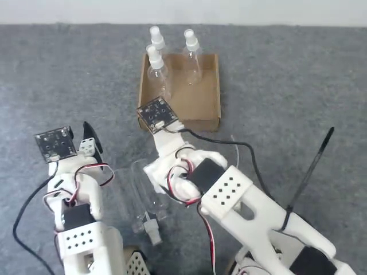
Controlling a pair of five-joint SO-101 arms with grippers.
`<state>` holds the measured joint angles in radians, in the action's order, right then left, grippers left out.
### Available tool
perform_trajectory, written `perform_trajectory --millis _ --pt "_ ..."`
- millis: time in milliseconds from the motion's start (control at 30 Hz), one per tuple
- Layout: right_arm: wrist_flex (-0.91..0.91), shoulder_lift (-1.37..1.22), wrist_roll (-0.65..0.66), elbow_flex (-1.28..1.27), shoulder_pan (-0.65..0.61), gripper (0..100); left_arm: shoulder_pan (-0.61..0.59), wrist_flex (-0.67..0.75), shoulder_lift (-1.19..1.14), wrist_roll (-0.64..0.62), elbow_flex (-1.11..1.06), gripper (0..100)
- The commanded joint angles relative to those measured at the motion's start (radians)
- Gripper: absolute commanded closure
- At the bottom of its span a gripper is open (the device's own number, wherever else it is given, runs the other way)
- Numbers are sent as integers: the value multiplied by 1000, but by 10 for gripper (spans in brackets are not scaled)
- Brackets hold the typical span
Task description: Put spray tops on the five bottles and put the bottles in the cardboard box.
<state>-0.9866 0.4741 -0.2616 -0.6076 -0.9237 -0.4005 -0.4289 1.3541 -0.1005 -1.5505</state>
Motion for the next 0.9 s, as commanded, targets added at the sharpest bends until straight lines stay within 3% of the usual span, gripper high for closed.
perform_trajectory --millis 0,300,767,867 --pt "-7 48 -83 12 -22 752 -9 32 14 -11 35 880" --pt "-4 28 -94 11 -88 752 -11 32 14 -11 35 880" --pt "252 -295 -83 15 -85 752 -43 52 14 -41 39 880" --pt "285 -366 6 17 -84 753 -43 52 14 -41 39 880"
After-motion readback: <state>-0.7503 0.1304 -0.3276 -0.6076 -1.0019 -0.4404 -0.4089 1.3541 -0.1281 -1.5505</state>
